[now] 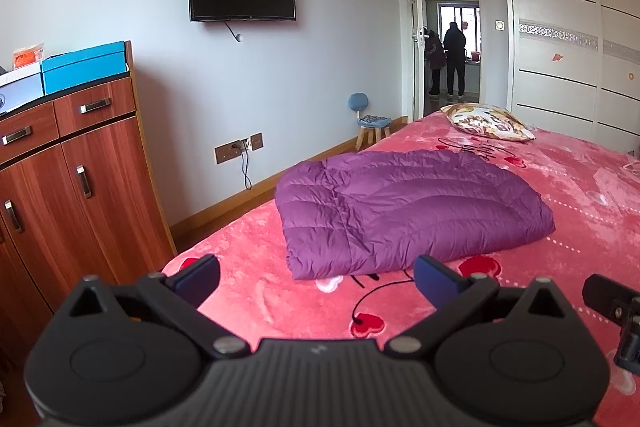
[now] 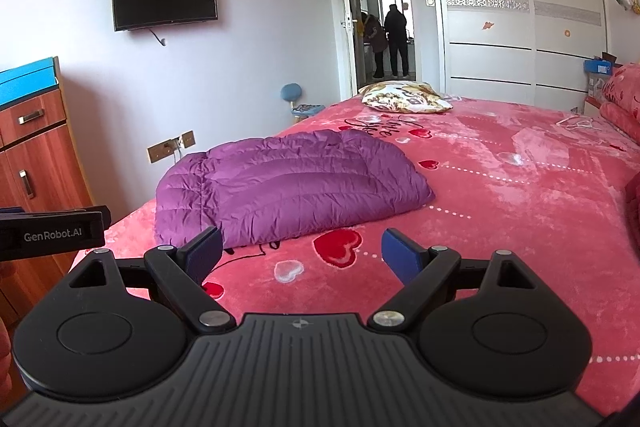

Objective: Fold large clothes

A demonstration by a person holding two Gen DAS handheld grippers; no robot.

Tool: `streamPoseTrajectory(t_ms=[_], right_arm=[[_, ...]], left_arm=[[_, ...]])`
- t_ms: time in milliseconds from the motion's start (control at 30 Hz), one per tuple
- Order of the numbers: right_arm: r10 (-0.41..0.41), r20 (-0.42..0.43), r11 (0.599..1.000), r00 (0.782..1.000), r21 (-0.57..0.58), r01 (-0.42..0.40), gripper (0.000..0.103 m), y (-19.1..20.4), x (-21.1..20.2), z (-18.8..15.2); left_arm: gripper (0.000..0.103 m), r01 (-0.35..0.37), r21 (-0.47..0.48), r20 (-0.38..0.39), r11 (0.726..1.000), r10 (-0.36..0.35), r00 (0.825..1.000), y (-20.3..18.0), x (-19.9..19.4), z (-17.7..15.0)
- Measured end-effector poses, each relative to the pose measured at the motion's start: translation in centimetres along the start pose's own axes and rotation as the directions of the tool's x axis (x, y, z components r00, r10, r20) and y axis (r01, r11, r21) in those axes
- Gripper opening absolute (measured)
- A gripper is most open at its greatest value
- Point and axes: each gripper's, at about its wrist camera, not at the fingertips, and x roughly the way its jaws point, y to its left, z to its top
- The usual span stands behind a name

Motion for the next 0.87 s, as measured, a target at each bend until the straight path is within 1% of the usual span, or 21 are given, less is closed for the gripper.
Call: streamPoseTrajectory(t_ms=[433,567,733,867], right_arm=[[0.009,-0.018,1.0,1.0,-0.005,-0.009,0.103,-0.3,-0.3,-0.1],[0.011,-0.025,1.0,1.0,-0.002,-0.011,0.103,-0.4,-0.2,-0.2],[0.007,-0.036,1.0,0.999,0.006,-0.007,0.103,-0.9,-0.1,-0.3],[-0.004,-0.037,1.0,0.999,0.021,0.005,0.103,-1.4,-0.1,-0.3]], left_arm=[[0.102,0.003,0.016,-0.01,1.0,-0.002,1.0,-0.3,0.6,-0.4],[0.102,0.016,0.021,-0.021,1.0,-0.015,1.0,-0.5,0.9,-0.6],[0.102,0.05,0.033,-0.027,0.998,-0.049,0.998,-1.2,1.1,-0.9],[0.102,0.052,0.058,-0.028,0.997,-0.051,0.998,-2.1,1.2,-1.2]])
